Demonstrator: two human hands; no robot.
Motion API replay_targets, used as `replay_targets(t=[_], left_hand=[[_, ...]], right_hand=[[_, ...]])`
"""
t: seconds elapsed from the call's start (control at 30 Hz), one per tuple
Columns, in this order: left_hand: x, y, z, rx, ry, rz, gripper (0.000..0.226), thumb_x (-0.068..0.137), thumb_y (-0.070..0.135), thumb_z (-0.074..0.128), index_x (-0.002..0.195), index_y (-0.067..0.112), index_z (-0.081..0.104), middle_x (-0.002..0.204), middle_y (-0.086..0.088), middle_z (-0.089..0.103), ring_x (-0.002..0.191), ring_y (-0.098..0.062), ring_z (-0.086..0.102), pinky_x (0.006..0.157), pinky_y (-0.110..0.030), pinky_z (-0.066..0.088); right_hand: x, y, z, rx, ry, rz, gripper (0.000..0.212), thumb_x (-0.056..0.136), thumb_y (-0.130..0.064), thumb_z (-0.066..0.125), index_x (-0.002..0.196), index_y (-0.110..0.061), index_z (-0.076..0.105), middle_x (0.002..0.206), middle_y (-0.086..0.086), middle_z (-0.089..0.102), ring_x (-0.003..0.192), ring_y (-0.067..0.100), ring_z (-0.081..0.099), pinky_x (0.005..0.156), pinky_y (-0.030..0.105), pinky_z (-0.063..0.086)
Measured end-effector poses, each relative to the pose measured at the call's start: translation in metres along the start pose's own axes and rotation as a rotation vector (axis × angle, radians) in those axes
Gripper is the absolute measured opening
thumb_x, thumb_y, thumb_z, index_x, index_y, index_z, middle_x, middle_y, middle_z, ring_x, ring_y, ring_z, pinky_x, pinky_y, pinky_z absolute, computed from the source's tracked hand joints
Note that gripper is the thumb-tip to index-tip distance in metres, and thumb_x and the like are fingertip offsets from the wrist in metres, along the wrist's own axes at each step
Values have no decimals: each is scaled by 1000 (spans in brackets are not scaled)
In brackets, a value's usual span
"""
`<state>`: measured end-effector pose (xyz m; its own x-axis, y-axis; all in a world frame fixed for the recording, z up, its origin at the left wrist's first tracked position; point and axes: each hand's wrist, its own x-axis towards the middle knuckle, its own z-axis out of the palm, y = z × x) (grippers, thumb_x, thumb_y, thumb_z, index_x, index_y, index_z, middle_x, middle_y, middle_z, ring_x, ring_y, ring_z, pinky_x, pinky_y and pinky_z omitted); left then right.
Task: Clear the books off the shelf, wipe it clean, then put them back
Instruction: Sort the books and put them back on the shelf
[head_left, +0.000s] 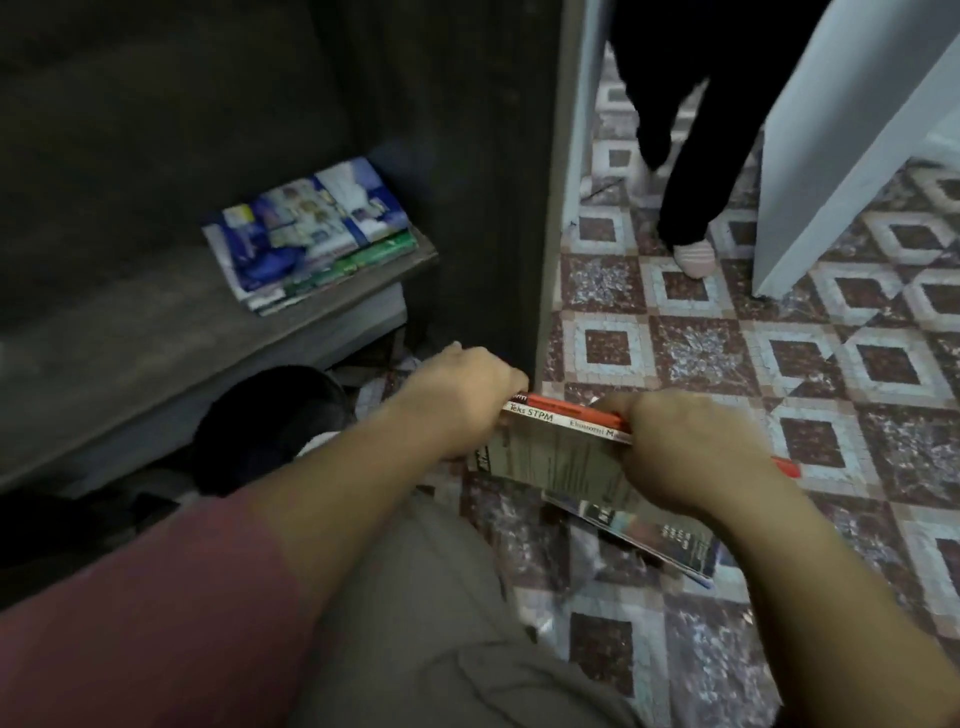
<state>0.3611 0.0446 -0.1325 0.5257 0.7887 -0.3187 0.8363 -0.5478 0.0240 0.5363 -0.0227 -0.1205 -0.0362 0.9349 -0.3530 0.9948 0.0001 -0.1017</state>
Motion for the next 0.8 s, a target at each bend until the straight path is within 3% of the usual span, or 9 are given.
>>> replay_targets(t=[0.2,0.3,0.4,0.5,0.57,0.67,0.8], left_hand=[[-112,-89,-36,28,391,-218,28,88,21,58,115,27,60,114,1,66,109,-20,59,98,-29,30],[-161,-132,-33,98,574,-396,36,80,16,68,114,26,63,110,-1,68,105,-25,62,103,-39,35],[-198,-169,-28,183,724,-593,43,68,9,75,109,19,64,96,-8,67,90,-33,63,93,-47,44],[-222,-204,-19,208,858,-744,50,72,0,67,121,9,60,107,-18,64,99,-39,59,98,-52,40],[-230,-228,-4,219,853,-810,52,79,1,64,129,8,55,120,-19,61,110,-39,55,104,-54,35],[-230,-255,32,203,720,-853,53,80,-6,58,132,4,54,120,-24,60,111,-41,56,104,-56,37],[-221,-258,72,71,363,-885,57,86,-4,50,141,12,42,129,-18,55,118,-35,52,107,-46,36]], right_hand=[[-9,-110,-61,-31,285,-238,43,95,-37,48,134,-55,39,114,-4,64,101,25,63,70,32,37],[3,-171,-78,-81,429,-351,42,94,-30,50,133,-46,47,114,0,64,102,28,62,72,33,33],[23,-233,-85,-51,621,-493,40,94,-25,51,132,-38,52,117,1,65,107,27,60,88,38,37],[52,-291,-82,48,783,-599,40,96,-26,51,134,-37,52,137,0,56,129,26,48,105,44,28],[72,-324,-69,45,819,-628,40,95,-24,51,134,-35,54,137,1,57,131,28,46,107,47,27],[101,-352,-28,51,770,-653,41,93,-19,46,128,-34,60,129,2,63,125,31,52,103,46,30],[132,-358,22,-103,425,-678,48,99,-18,39,140,-43,43,141,-3,52,131,25,44,107,43,26]])
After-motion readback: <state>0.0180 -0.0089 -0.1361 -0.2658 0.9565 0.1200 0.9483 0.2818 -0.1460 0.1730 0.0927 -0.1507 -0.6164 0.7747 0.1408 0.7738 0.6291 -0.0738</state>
